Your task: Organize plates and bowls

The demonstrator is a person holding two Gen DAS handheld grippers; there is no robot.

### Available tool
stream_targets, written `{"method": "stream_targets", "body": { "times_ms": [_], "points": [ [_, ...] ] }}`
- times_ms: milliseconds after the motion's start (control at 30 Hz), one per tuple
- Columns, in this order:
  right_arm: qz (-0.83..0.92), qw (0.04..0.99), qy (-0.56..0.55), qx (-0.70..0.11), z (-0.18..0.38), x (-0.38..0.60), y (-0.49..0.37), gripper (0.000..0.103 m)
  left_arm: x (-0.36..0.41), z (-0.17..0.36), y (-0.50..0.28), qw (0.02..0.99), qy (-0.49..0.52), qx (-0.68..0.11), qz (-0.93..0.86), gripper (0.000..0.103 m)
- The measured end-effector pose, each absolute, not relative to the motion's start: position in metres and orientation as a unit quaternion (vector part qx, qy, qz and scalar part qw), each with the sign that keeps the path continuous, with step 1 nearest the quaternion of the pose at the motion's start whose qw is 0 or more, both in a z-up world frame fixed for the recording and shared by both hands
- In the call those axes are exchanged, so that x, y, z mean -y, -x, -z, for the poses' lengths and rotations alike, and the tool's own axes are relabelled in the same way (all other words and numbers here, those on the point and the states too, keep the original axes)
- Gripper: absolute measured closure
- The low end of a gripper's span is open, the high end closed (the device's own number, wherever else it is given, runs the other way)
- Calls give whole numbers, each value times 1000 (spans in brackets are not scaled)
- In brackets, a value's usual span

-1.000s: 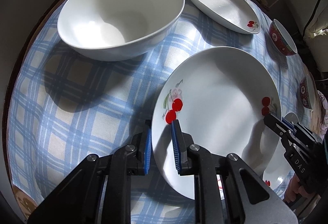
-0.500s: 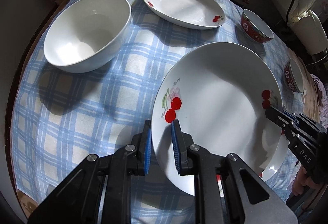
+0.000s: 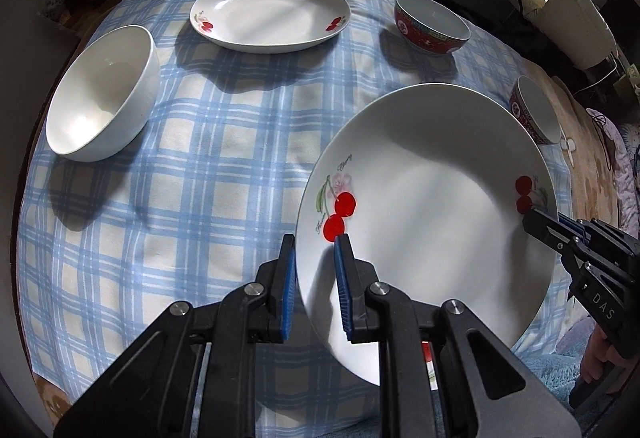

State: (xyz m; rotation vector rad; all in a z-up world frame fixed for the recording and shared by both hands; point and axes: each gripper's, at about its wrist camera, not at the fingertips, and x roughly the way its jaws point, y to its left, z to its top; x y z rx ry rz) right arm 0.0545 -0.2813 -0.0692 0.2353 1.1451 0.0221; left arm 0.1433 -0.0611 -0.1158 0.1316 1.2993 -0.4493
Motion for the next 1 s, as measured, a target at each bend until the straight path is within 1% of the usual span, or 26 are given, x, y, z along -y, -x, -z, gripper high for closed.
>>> {"method": "stream_targets", "body": {
  "times_ms": [367, 633, 1000],
  "points": [
    [29, 827, -149, -541, 76, 326, -16, 91, 110, 122, -116, 764, -90, -593, 237, 85],
    [62, 822, -167, -541, 83, 338, -10, 91, 124, 132, -108, 759, -103, -592, 252, 85],
    [79, 792, -201, -571, 109, 348, -11, 91, 132, 154, -103, 744, -120, -604, 260, 85]
  ]
}}
